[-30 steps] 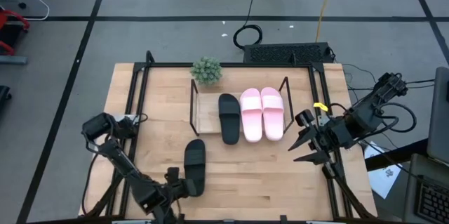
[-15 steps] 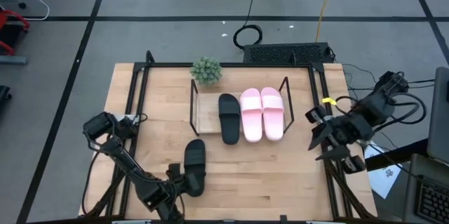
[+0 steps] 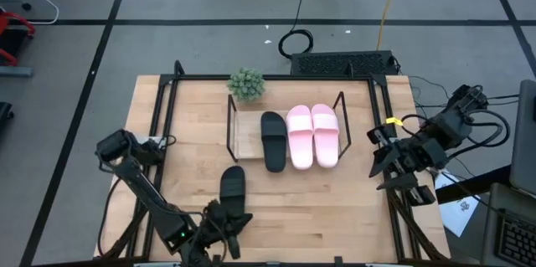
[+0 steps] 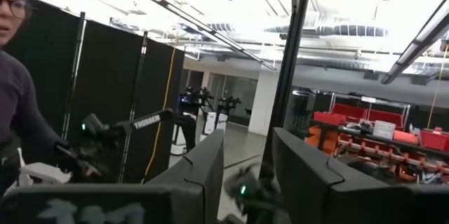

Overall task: Pick and place slides into the shelf
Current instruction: Put the black slide on the shelf

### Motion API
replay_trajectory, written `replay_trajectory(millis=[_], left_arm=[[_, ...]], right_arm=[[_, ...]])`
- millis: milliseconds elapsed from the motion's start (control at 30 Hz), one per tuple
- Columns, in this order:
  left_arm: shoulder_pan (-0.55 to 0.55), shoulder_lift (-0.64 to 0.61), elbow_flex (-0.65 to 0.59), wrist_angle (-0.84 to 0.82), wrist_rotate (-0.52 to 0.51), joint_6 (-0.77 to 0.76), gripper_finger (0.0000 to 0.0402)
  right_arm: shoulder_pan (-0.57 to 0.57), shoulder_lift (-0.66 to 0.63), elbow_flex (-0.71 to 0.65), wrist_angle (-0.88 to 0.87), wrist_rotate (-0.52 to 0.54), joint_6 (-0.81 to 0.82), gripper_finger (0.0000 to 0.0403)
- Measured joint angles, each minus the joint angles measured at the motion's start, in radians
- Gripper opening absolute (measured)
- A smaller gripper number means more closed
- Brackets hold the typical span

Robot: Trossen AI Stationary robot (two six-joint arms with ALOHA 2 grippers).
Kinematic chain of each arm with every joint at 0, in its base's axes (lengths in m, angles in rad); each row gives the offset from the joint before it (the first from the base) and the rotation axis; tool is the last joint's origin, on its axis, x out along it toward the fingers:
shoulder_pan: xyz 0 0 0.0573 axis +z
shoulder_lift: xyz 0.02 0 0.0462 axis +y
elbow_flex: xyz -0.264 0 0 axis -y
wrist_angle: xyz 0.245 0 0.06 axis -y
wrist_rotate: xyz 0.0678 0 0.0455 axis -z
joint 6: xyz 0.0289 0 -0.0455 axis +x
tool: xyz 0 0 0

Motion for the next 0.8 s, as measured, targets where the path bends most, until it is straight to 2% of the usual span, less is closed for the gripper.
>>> replay_trajectory(millis=[100, 200, 300, 400, 500, 633, 800], left_arm=[[0.040, -0.034, 0.108, -0.186, 0.101, 0.205, 0.0001], [0.089, -0.035, 0.257, -0.514, 0.210, 0.306, 0.0001], [0.137, -0.008, 0.368, -0.829, 0.348, 0.295, 0.0001], [0.155, 0.050, 0.395, -1.047, 0.477, 0.239, 0.0000], [0.150, 0.119, 0.402, -1.104, 0.516, 0.202, 0.0000], [0.130, 0.234, 0.399, -1.131, 0.540, 0.168, 0.0000], [0.104, 0.284, 0.400, -1.145, 0.579, 0.139, 0.0000]], right_arm=[[0.000, 0.004, 0.000, -0.009, 0.010, 0.001, 0.0111], [0.000, 0.016, 0.000, -0.010, 0.055, 0.006, 0.0111], [0.000, 0.031, 0.000, -0.011, 0.058, 0.032, 0.0111], [0.000, 0.051, 0.000, -0.014, 0.057, 0.056, 0.0111], [0.000, 0.073, 0.000, -0.017, 0.061, 0.063, 0.0111], [0.000, 0.097, 0.000, -0.017, 0.138, 0.062, 0.0111], [0.000, 0.119, 0.000, -0.017, 0.166, 0.028, 0.0111]])
